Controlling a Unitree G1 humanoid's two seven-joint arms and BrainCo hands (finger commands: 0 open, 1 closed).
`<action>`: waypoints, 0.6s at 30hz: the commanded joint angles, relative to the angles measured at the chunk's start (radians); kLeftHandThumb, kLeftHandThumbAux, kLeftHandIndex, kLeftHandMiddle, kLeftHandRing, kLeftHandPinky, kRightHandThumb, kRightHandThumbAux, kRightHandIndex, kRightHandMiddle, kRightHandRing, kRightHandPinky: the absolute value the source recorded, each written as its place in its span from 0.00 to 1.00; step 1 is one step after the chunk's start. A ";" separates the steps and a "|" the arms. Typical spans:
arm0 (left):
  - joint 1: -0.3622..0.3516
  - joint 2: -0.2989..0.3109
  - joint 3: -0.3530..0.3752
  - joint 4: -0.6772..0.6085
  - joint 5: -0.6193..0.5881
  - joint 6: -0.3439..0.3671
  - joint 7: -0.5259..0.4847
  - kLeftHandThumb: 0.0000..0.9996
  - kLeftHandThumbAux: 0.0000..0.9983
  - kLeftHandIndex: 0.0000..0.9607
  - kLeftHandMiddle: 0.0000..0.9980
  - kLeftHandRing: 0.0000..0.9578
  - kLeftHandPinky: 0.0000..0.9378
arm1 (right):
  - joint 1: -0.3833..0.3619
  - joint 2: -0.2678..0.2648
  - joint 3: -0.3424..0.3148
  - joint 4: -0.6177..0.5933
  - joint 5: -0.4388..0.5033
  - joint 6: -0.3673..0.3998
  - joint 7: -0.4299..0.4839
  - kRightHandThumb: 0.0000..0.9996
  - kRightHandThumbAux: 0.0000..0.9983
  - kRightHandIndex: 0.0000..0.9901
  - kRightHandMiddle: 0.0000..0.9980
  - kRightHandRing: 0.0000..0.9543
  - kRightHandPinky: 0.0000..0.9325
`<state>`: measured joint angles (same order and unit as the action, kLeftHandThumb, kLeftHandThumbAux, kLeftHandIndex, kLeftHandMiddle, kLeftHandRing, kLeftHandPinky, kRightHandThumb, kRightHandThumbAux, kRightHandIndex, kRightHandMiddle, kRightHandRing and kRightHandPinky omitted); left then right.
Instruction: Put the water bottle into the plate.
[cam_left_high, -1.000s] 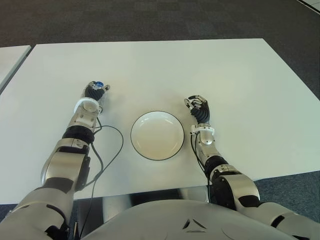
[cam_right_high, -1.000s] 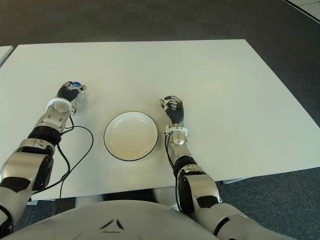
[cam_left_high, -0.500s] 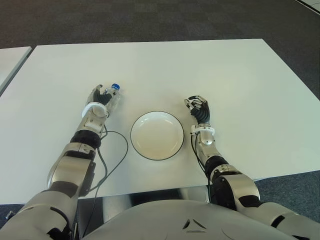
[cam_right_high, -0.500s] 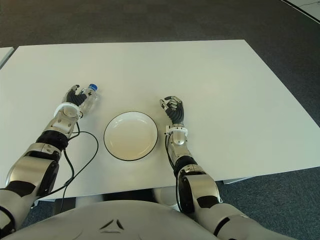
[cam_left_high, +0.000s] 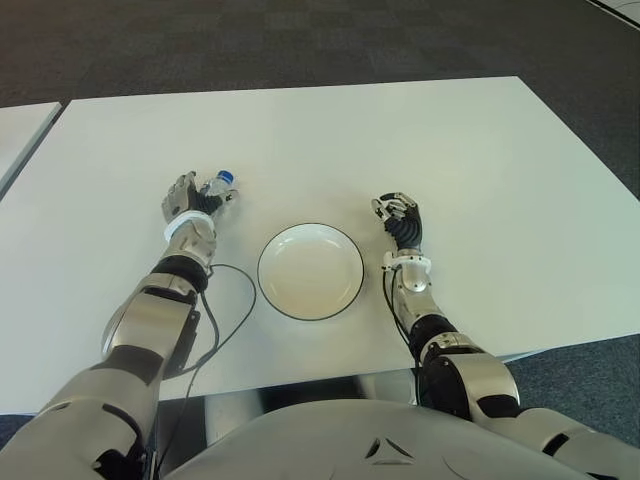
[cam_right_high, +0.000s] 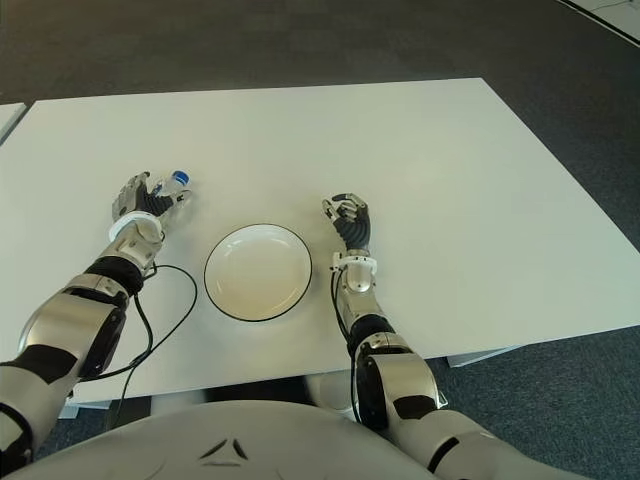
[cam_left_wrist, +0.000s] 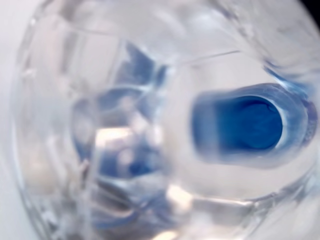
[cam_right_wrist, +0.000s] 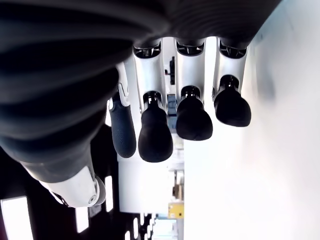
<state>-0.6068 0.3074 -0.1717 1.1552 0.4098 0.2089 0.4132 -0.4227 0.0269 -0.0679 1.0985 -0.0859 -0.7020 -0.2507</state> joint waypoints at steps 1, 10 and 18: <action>0.086 -0.039 -0.052 0.139 0.037 0.087 -0.014 0.27 0.49 0.00 0.00 0.00 0.00 | 0.036 0.008 -0.010 0.002 0.018 0.016 0.013 0.71 0.73 0.44 0.79 0.84 0.87; 0.064 -0.045 -0.086 0.152 0.063 0.156 -0.017 0.39 0.52 0.00 0.00 0.00 0.02 | 0.040 0.008 -0.015 -0.004 0.029 0.017 0.034 0.71 0.73 0.44 0.80 0.84 0.87; 0.050 -0.049 -0.135 0.144 0.106 0.193 -0.006 0.49 0.52 0.00 0.02 0.00 0.05 | 0.038 0.015 -0.035 -0.007 0.051 0.023 0.071 0.71 0.73 0.44 0.80 0.83 0.86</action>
<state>-0.6538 0.2997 -0.2775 1.2287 0.5055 0.3504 0.4394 -0.4083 0.0311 -0.0920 1.0784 -0.0628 -0.7020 -0.1948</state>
